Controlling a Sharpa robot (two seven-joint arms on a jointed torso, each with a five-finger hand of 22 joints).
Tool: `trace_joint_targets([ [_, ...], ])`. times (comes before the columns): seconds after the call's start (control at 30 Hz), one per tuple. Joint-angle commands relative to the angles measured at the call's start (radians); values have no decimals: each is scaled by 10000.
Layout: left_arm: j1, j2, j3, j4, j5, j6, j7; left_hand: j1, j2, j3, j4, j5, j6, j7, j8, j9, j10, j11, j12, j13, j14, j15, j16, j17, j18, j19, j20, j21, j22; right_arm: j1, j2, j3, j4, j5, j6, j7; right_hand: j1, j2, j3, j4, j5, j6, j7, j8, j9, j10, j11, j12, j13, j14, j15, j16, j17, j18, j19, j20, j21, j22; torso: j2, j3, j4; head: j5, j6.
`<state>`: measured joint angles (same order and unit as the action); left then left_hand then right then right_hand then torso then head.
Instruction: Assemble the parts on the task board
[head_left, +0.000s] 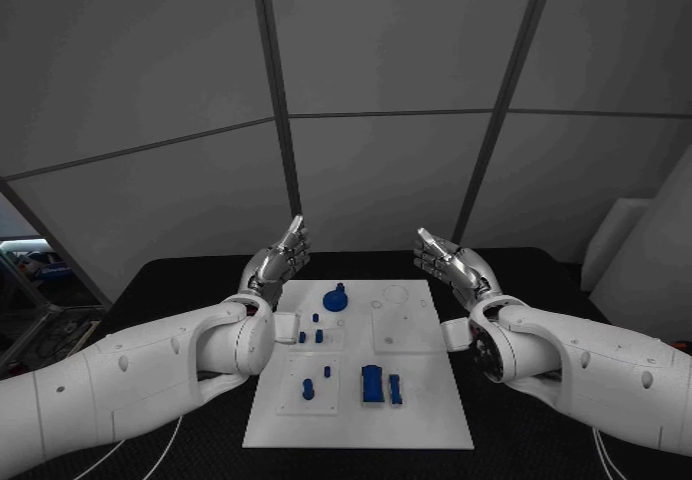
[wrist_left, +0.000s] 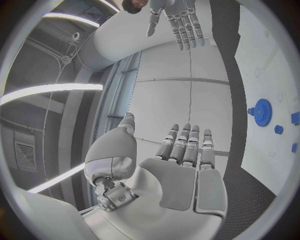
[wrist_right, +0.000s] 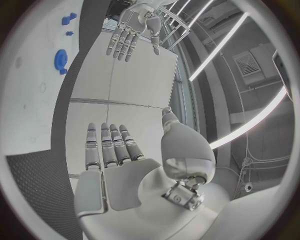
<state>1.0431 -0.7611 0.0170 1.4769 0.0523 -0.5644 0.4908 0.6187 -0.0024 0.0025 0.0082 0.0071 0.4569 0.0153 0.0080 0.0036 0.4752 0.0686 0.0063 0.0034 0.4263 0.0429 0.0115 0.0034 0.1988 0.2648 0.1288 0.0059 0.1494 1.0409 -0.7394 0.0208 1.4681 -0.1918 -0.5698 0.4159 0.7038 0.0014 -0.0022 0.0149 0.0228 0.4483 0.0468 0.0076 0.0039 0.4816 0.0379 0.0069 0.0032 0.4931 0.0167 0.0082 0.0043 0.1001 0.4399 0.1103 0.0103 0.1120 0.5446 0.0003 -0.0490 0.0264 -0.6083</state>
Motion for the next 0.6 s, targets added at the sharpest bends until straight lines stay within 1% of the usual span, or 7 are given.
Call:
trace_joint_targets([
  [0.03,51,-95,-71,495,-440,-1618,260,-1984,24,-25,-82,-71,-1467,-153,-80,-36,-1524,-686,-63,-34,-1369,-429,-115,-34,-599,-856,-402,-59,-481,58,-216,-98,560,1517,-1588,860,-2253,-14,22,-149,-228,-1435,-468,-76,-39,-1537,-379,-69,-32,-1578,-167,-82,-43,-298,-1409,-352,-103,-360,-3,-3,448,-225,71],
  [0.07,56,-121,-98,614,-463,-1737,269,-2168,24,-25,-82,-71,-1601,-153,-80,-36,-1665,-686,-63,-34,-1498,-429,-115,-34,-596,-940,-441,-59,-525,67,-267,-128,682,1624,-1699,908,-2447,-14,22,-149,-228,-1562,-468,-76,-39,-1672,-379,-69,-32,-1717,-167,-82,-43,-300,-1527,-387,-103,-392,-3,-3,472,-246,78],
  [0.1,60,-142,-121,714,-482,-1838,276,-2334,24,-25,-82,-71,-1725,-153,-80,-36,-1796,-686,-63,-34,-1611,-429,-115,-34,-599,-991,-489,-59,-564,74,-310,-153,786,1714,-1792,949,-2635,-14,22,-149,-228,-1683,-468,-76,-39,-1800,-379,-69,-32,-1843,-167,-82,-43,-299,-1650,-1103,-103,-1120,-4,-3,485,-260,82],
  [0.17,67,-179,-159,883,-513,-2007,289,-2680,24,-25,-82,-71,-1978,-153,-80,-36,-2057,-686,-63,-34,-1849,-429,-115,-34,-599,-1140,-564,-59,-647,87,-383,-195,963,1869,-1952,1019,-3027,-14,22,-149,-228,-1929,-468,-76,-39,-2072,-379,-69,-32,-2118,-167,-82,-43,-299,-1883,-1103,-103,-1120,-4,-3,490,-264,83],
  [0.2,68,-186,-167,917,-520,-2041,291,-2816,24,-25,-82,-71,-2085,-153,-80,-36,-2164,-686,-63,-34,-1942,-429,-115,-34,-600,-1199,-1288,-59,-682,90,-398,-204,1000,1902,-1986,1034,-3192,-14,22,-149,-228,-2035,-468,-76,-39,-2183,-379,-69,-32,-2238,-167,-82,-43,-1001,-1973,-1103,-103,-1120,-4,-3,490,-264,83],
  [0.33,69,-189,-170,931,-523,-2056,292,-3321,24,-25,-82,-71,-2453,-153,-80,-36,-2547,-686,-63,-34,-2293,-429,-115,-34,-597,-1446,-1288,-59,-1494,91,-406,-208,1019,1918,-2002,1041,-3753,-14,22,-149,-228,-2393,-468,-76,-39,-2565,-379,-69,-32,-2633,-167,-82,-43,-1001,-2339,-1103,-103,-1120,-4,-3,490,-264,83],
  [0.6,69,-189,-170,931,-523,-2056,292,-4131,24,-25,-82,-71,-3050,-153,-80,-36,-3179,-686,-63,-34,-2849,-429,-115,-34,-596,-1792,-1288,-59,-1494,91,-406,-208,1019,1918,-2002,1041,-4691,-14,22,-149,-228,-2992,-468,-76,-39,-3204,-379,-69,-32,-3286,-167,-82,-43,-1001,-2928,-1103,-103,-1120,-4,-3,490,-264,83],
])
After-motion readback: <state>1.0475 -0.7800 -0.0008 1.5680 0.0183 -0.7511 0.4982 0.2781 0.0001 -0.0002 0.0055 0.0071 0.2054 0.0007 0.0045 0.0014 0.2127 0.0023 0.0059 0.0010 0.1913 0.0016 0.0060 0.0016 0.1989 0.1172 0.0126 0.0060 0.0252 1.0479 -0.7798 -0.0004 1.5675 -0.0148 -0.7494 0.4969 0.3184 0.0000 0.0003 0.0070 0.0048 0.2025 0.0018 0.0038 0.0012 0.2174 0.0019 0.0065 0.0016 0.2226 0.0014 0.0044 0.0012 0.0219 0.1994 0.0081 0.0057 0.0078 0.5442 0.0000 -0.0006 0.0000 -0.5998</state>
